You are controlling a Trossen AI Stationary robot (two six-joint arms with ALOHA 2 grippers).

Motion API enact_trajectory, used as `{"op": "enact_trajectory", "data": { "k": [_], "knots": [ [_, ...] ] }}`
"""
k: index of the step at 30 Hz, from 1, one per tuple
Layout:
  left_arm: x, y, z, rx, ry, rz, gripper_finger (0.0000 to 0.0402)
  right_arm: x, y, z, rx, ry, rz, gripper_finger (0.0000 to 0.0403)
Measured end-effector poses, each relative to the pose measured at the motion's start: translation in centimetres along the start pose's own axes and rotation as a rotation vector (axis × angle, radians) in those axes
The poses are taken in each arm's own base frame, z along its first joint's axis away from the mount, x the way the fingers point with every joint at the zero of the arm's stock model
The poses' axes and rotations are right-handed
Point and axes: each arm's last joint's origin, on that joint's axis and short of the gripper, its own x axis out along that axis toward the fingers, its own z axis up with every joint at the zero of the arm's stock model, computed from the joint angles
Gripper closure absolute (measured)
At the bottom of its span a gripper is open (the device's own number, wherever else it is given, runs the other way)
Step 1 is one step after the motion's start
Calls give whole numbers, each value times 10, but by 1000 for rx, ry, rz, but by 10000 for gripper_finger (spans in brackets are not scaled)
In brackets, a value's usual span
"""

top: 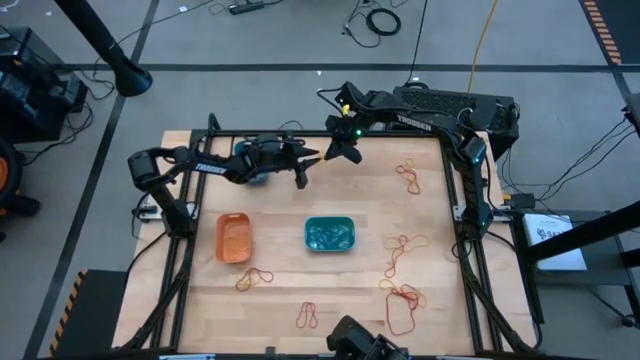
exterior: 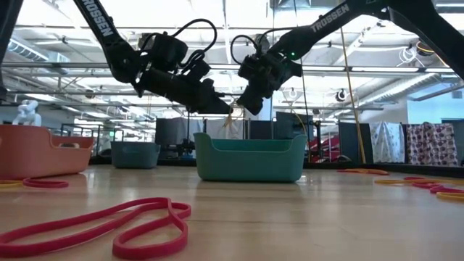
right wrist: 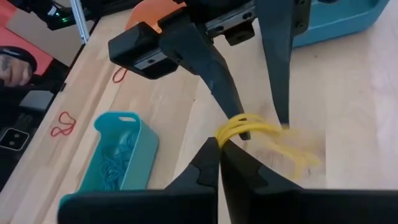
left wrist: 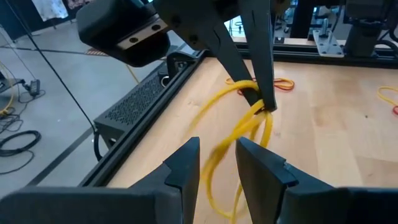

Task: Sort rubber bands into baskets
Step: Put the yellow rubber band into the orange bin

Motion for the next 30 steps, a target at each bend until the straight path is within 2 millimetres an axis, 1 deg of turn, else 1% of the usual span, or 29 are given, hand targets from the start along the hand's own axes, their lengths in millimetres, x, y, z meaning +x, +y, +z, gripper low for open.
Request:
{"op": "enact_trajectory", "data": {
  "k": [3,5,7,10,11,14,16,21,23,26,30],
  "knots": [
    [0,0,0,-1,0,-7,292,0,0,0,6,3,1,395],
    [0,0,-1,-2,6,-8,304,0,0,-1,10,6,3,395],
    [0,0,-1,-3,14,-9,330,0,1,-1,15,11,2,395],
    [0,0,-2,-6,19,-10,385,0,1,-1,16,12,3,394],
    [0,0,-2,-6,17,-9,392,0,1,-1,15,12,2,392],
    [0,0,-2,-6,20,9,396,0,0,-1,12,11,-3,388],
    [0,0,-2,-5,21,23,398,0,-1,-2,17,30,-38,383],
    [0,1,-2,-5,24,48,399,-2,-7,-6,68,141,-245,355],
    [0,1,-2,-5,24,49,399,-5,-9,-8,69,175,-292,340],
    [0,1,-2,-5,26,51,400,-9,-11,-12,52,198,-287,316],
    [0,1,-6,-18,73,44,400,-18,-12,-23,111,255,-248,293]
  ]
}}
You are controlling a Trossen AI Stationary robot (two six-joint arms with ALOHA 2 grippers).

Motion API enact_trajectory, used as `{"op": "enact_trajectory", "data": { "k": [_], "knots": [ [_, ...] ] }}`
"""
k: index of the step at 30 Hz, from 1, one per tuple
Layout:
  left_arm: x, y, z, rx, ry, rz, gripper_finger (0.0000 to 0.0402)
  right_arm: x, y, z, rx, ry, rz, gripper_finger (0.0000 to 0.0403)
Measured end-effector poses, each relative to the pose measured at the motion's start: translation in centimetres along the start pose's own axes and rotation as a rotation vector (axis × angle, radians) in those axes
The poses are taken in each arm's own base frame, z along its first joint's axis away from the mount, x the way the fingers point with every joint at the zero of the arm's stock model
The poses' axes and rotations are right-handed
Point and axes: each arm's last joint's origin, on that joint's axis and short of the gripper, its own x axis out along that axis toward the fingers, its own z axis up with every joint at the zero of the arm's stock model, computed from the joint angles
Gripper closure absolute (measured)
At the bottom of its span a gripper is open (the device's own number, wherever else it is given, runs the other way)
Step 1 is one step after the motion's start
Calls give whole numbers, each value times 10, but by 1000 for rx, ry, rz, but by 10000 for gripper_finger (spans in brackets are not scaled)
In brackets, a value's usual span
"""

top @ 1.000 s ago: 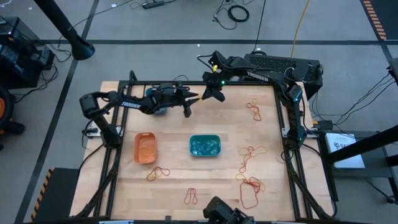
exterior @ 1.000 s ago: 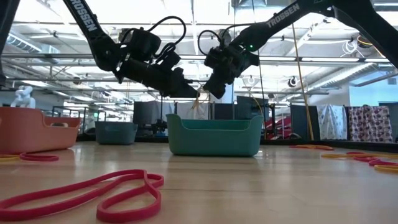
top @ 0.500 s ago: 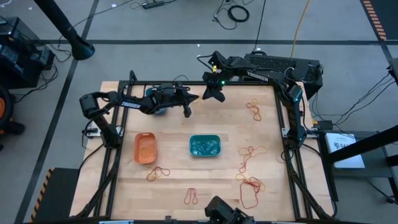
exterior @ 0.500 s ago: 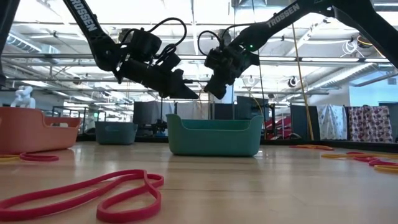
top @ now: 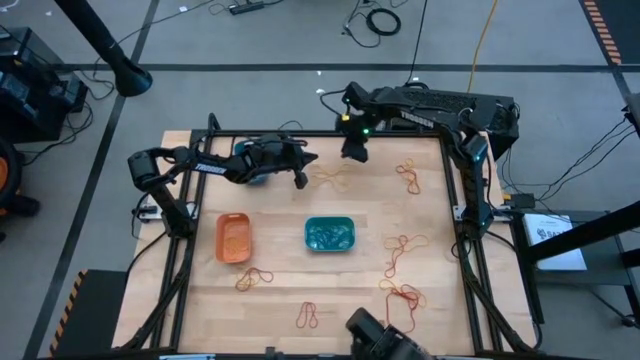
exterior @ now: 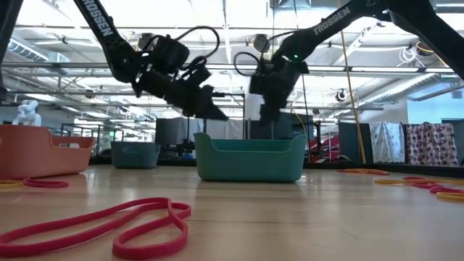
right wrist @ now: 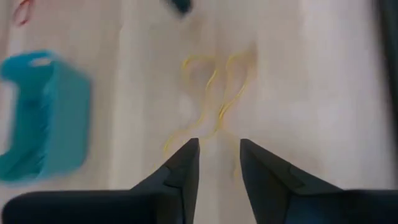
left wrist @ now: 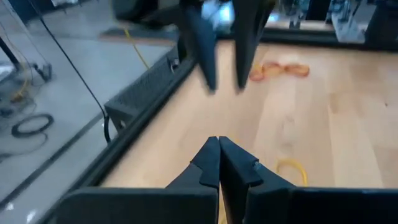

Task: Sort rubber bands into baskets
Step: Put the yellow rubber band into the orange bin

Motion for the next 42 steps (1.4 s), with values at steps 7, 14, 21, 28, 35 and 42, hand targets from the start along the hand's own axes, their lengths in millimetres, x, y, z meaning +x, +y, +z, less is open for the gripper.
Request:
{"op": "enact_trajectory", "data": {
  "k": [7,14,21,28,35,42],
  "knots": [
    [-2,-2,-19,-69,201,-3,401,-12,-2,-20,85,33,175,282],
    [10,-1,-8,-191,482,-14,401,-10,1,-19,68,42,185,282],
    [19,-20,-4,-102,579,-114,397,16,10,-25,6,65,212,282],
    [12,-28,13,-80,511,-132,395,60,19,-40,-182,125,104,286],
    [13,-33,13,-48,505,-149,394,75,17,-34,-294,135,-114,303],
    [13,-42,14,-26,503,-173,394,72,10,-34,-270,106,-148,309]
  ]
}}
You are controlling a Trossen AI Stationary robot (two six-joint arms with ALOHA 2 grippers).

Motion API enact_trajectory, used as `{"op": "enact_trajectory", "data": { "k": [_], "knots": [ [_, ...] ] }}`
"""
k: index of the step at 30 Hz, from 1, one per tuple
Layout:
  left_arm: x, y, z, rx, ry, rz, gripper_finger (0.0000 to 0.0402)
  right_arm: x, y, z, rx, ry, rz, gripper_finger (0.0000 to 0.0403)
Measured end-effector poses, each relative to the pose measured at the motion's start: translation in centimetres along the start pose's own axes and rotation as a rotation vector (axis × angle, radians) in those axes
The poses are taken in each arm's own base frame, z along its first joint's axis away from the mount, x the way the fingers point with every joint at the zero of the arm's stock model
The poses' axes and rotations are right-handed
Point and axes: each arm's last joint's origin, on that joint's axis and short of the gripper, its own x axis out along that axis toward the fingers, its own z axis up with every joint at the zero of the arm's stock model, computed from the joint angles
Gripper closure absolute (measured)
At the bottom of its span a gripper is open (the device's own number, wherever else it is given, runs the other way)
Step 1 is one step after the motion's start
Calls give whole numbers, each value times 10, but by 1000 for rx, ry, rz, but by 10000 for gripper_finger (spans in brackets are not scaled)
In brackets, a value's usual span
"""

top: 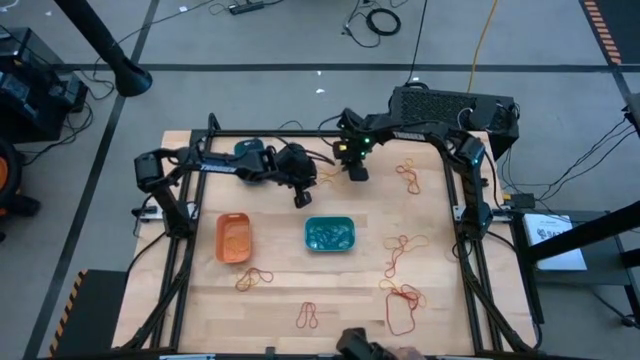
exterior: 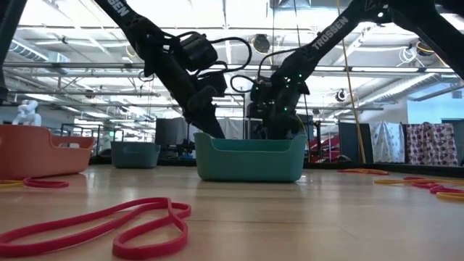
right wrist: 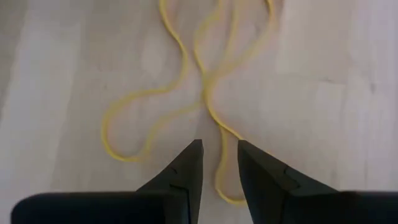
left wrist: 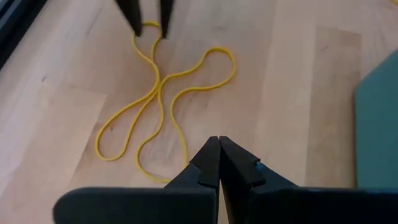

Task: Sort rubber bands into baskets
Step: Put the yellow rubber band into the orange bin

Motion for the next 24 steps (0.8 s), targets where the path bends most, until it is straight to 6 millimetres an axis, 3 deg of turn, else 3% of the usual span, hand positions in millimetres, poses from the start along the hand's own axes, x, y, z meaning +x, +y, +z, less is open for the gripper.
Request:
{"op": "enact_trajectory", "data": {
  "k": [8,15,22,24],
  "knots": [
    [1,-12,1,78,1,-25,393,28,-9,-15,102,99,-15,309],
    [2,-15,1,109,5,-33,393,29,-3,-19,202,192,-23,315],
    [2,-15,-1,106,13,-35,393,33,4,-23,278,244,-26,391],
    [2,-15,0,100,12,-35,393,35,7,-21,266,230,-9,396]
  ]
}}
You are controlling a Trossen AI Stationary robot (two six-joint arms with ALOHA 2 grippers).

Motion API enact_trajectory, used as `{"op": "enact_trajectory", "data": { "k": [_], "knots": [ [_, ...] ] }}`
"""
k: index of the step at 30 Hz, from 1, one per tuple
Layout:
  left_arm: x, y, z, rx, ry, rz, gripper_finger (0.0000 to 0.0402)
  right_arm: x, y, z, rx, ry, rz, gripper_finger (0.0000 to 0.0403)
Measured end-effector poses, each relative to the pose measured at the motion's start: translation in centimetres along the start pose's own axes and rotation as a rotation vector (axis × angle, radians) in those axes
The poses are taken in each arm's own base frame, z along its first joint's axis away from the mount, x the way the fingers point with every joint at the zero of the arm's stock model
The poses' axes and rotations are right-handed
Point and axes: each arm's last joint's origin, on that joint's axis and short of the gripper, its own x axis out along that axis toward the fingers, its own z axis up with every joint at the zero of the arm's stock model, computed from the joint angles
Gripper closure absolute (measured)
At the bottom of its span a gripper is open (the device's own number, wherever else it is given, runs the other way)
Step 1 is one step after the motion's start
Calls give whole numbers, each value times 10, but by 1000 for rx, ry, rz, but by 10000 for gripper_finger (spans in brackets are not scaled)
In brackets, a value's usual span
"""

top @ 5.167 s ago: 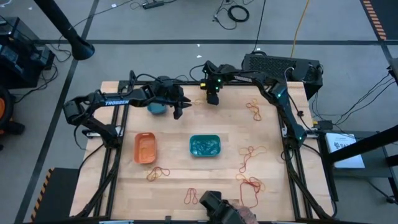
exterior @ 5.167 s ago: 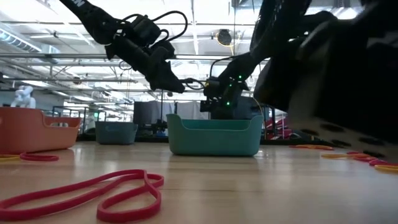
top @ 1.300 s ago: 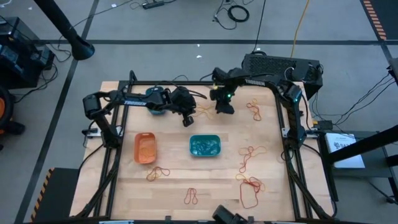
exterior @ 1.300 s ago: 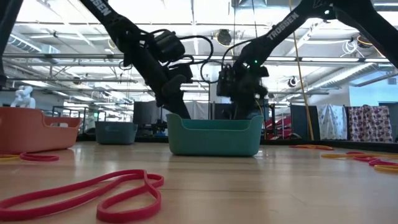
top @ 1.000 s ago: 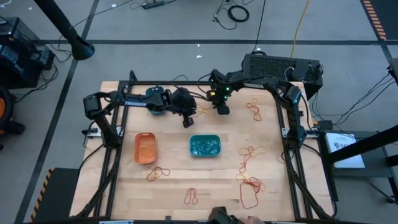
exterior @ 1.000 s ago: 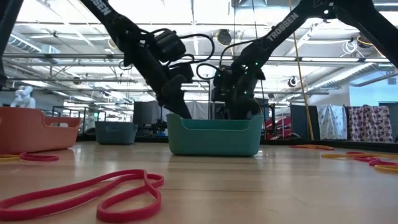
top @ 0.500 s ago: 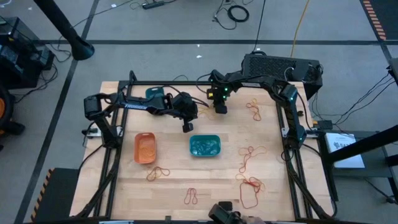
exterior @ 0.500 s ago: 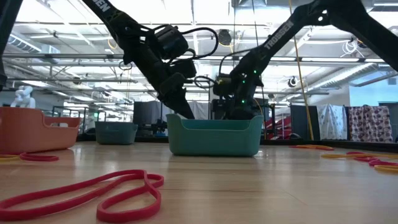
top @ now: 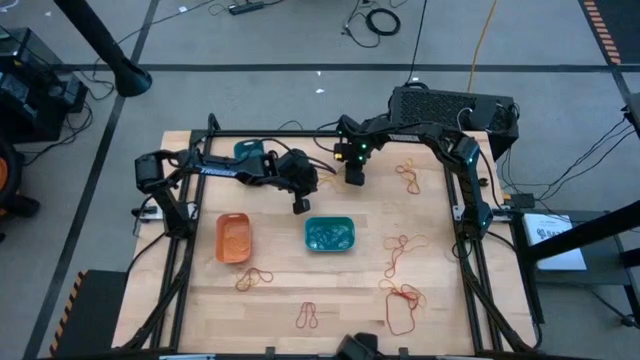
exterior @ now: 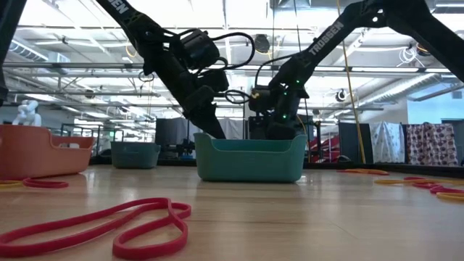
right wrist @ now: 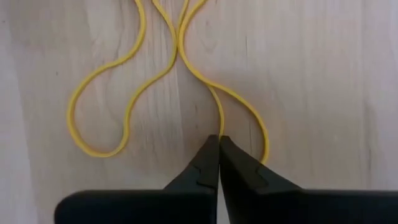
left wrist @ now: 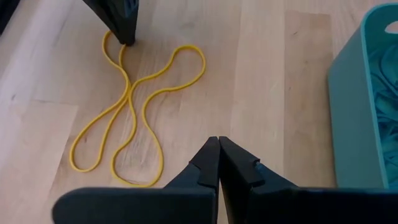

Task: Sort rubber bands into baskets
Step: Put the yellow rubber band into the orange bin

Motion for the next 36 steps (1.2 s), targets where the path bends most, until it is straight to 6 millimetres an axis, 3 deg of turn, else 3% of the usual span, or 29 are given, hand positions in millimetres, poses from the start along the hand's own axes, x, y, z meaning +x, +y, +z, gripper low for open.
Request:
{"op": "enact_trajectory", "data": {
  "k": [6,14,24,28,36],
  "knots": [
    [0,-1,0,33,-1,-3,393,-12,3,5,-40,-96,52,402],
    [6,-1,2,112,-34,0,393,-54,24,11,-165,-416,488,403],
    [13,-4,7,196,-100,10,387,-59,43,19,-238,-462,573,402],
    [14,-12,9,286,-112,0,353,-58,52,23,-263,-463,584,402],
    [15,-21,11,302,-105,39,250,-57,53,24,-267,-446,555,402]
  ]
}}
